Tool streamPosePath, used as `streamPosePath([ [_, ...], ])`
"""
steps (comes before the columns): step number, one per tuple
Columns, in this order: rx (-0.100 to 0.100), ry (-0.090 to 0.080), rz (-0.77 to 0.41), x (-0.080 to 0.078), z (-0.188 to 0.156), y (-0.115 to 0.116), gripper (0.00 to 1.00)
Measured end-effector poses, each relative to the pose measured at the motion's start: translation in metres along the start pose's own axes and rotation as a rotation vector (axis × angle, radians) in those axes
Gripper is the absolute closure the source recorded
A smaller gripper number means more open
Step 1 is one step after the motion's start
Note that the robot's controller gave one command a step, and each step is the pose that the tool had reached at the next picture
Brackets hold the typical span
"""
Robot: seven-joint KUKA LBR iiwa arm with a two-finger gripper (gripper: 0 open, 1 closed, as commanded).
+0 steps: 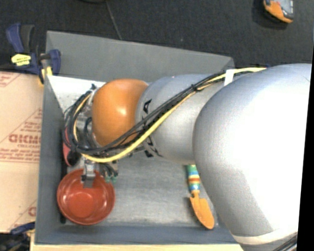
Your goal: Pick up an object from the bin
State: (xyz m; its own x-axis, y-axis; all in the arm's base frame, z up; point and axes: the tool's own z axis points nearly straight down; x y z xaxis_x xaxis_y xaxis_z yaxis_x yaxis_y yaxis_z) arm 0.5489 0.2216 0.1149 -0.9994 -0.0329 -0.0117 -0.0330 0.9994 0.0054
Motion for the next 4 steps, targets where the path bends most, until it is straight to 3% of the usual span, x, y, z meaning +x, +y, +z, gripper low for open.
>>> streamPosePath([
  [4, -0.003, -0.002, -0.005, -0.0033, 0.003, -0.0014, 1.0],
])
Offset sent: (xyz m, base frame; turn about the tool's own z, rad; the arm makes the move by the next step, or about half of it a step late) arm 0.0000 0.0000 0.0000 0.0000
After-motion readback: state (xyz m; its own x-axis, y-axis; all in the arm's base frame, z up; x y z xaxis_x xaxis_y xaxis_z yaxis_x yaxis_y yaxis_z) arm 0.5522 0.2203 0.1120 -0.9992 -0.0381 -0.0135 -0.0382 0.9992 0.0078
